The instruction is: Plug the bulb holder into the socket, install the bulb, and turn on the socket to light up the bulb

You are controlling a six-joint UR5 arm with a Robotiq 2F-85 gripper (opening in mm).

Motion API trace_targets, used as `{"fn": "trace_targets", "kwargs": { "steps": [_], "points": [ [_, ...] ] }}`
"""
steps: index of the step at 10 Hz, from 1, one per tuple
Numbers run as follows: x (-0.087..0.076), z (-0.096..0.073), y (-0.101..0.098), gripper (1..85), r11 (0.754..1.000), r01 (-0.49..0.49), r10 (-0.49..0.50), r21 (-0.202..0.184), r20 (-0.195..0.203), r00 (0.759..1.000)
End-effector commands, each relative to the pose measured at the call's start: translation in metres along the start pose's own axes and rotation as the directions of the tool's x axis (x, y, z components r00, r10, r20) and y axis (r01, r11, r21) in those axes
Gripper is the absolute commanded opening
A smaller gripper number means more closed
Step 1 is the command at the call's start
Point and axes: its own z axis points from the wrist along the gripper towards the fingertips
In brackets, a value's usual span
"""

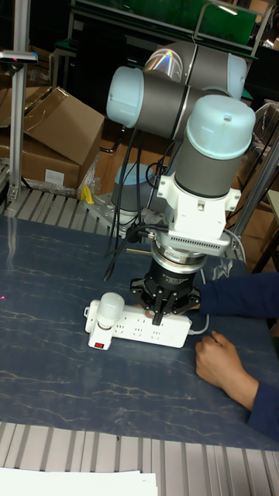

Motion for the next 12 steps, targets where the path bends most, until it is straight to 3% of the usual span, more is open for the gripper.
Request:
{"fn": "trace_targets", "kwargs": {
  "steps": [1, 12],
  "points": [
    [-0.0008, -0.0007, 0.0024, 1.3, 1.0, -0.003, 0.004, -0.013, 0.001, 1.0],
    [-0.0025, 0.0023, 0.0038, 1.3, 1.0, -0.005, 0.005, -0.011, -0.004, 1.0]
  ]
}}
